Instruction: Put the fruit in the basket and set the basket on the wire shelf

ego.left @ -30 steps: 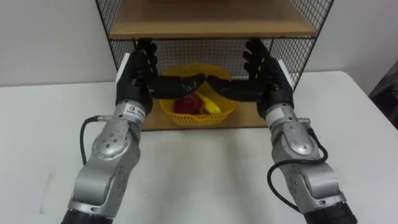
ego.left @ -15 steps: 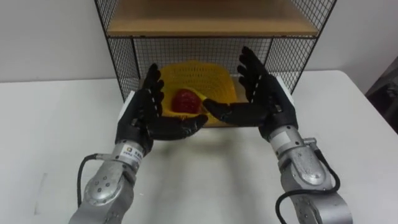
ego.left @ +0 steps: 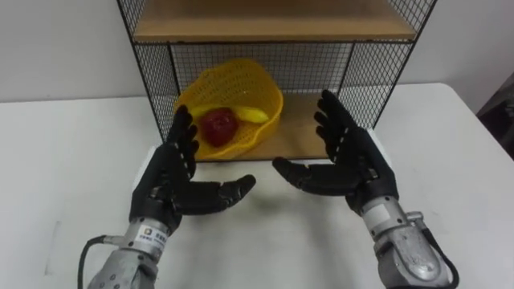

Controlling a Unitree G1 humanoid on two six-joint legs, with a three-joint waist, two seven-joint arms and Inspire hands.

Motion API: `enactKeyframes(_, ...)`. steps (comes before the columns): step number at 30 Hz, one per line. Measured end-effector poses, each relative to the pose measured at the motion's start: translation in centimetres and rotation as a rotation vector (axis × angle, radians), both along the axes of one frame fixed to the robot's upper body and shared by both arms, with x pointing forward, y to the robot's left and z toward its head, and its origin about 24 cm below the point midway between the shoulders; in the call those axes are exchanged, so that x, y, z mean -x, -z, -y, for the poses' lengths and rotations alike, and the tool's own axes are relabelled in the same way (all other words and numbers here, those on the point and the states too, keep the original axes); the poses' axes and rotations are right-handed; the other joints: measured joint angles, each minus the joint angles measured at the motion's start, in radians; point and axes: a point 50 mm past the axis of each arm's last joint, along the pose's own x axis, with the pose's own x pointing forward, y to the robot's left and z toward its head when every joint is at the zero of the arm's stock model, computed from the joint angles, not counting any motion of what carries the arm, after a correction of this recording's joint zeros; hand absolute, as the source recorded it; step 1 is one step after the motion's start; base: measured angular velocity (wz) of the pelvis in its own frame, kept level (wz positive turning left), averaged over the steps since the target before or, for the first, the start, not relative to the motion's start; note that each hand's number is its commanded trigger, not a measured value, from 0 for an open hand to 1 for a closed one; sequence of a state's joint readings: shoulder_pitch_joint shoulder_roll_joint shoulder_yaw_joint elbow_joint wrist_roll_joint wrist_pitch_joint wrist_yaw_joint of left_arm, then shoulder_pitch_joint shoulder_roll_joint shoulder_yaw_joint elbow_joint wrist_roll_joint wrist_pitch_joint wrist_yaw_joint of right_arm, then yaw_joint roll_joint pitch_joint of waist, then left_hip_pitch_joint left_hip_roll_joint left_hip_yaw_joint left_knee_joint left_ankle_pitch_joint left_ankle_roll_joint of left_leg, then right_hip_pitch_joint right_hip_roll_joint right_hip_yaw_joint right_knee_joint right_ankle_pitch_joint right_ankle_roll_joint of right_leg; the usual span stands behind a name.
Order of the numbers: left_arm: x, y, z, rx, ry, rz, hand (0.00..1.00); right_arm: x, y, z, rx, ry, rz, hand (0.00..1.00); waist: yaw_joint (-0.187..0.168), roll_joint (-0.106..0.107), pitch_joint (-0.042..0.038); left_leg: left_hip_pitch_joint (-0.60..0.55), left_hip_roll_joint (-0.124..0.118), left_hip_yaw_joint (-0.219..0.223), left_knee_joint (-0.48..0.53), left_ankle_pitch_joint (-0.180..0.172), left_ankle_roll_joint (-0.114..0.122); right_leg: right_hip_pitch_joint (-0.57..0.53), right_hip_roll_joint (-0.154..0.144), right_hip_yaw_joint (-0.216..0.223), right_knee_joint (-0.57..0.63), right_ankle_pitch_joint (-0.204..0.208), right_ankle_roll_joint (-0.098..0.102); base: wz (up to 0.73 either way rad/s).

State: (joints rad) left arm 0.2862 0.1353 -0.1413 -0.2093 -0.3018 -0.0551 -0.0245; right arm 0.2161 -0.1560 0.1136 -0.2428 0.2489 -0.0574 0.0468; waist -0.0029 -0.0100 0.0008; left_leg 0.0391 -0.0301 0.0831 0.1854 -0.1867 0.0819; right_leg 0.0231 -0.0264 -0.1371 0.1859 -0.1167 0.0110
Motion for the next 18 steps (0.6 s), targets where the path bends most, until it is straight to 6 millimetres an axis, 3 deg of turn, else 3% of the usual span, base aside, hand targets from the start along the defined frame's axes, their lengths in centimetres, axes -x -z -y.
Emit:
enactKeyframes(2,0.3,-0.1,-0.8,-0.007,-0.036,0.005,0.00,0.3,-0.5,0.8,0.019,0.033,0.039,0.00,0.010,-0.001,-0.0004,0.004,0.000,0.001,0.000,0.000,0.000,0.003,0.000,-0.001,0.000,0.000,0.000,0.00)
enactKeyframes(9,1.2,-1.2,-3.5,-0.027,-0.203,0.077,0.00,1.9,0.5,2.9,0.060,0.153,-0.004,0.00,0.015,-0.005,-0.0032,0.008,-0.001,-0.003,0.000,-0.001,0.000,0.013,0.000,0.000,0.000,0.000,0.000,0.01)
enactKeyframes(18,4.2,-3.4,-9.0,-0.086,-0.619,0.202,0.00,3.9,-1.3,7.7,0.198,0.426,0.096,0.00,0.020,-0.008,-0.0051,0.005,-0.002,-0.006,0.000,-0.001,0.000,0.011,0.000,-0.005,-0.001,0.000,0.000,0.00)
